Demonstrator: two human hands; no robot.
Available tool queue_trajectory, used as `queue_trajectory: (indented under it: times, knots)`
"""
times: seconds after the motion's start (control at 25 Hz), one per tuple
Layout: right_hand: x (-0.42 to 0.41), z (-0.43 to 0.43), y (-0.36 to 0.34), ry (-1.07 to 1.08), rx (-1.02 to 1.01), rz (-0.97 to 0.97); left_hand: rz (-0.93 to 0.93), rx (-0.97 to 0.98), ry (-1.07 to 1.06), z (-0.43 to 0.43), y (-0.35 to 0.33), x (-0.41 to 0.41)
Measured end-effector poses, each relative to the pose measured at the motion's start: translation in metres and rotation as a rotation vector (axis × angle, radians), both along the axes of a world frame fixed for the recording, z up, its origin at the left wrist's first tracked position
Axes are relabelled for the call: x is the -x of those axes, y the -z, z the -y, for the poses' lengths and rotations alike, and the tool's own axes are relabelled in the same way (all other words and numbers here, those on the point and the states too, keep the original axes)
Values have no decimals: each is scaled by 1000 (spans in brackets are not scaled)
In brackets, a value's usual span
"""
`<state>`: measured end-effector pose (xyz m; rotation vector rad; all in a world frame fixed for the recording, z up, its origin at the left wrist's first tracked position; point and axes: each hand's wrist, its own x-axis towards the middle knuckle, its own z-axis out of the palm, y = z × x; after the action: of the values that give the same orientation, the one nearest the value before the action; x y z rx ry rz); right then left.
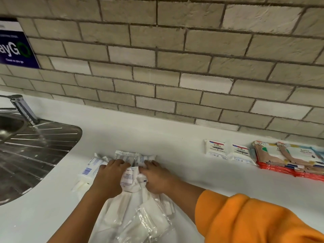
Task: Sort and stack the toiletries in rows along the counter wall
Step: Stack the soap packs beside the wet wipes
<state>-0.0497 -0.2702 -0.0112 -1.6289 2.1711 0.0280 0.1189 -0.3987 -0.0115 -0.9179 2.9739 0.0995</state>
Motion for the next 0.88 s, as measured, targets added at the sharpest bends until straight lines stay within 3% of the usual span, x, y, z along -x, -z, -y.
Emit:
queue_trajectory:
  times: [0.32, 0.52, 0.72, 0.88]
  knots:
    - [-3, 2, 1, 20, -64, -88, -84, 96, 112, -2, 15, -6]
    - [-7, 1, 11, 82, 4, -112, -263, -17, 46, -6, 5, -9]
    - [-4, -5, 19, 246, 177, 0, -739, -594, -95, -32, -20, -8]
    - [15, -19, 27, 446, 423, 405, -1066, -1289, -184, -55, -26, -3]
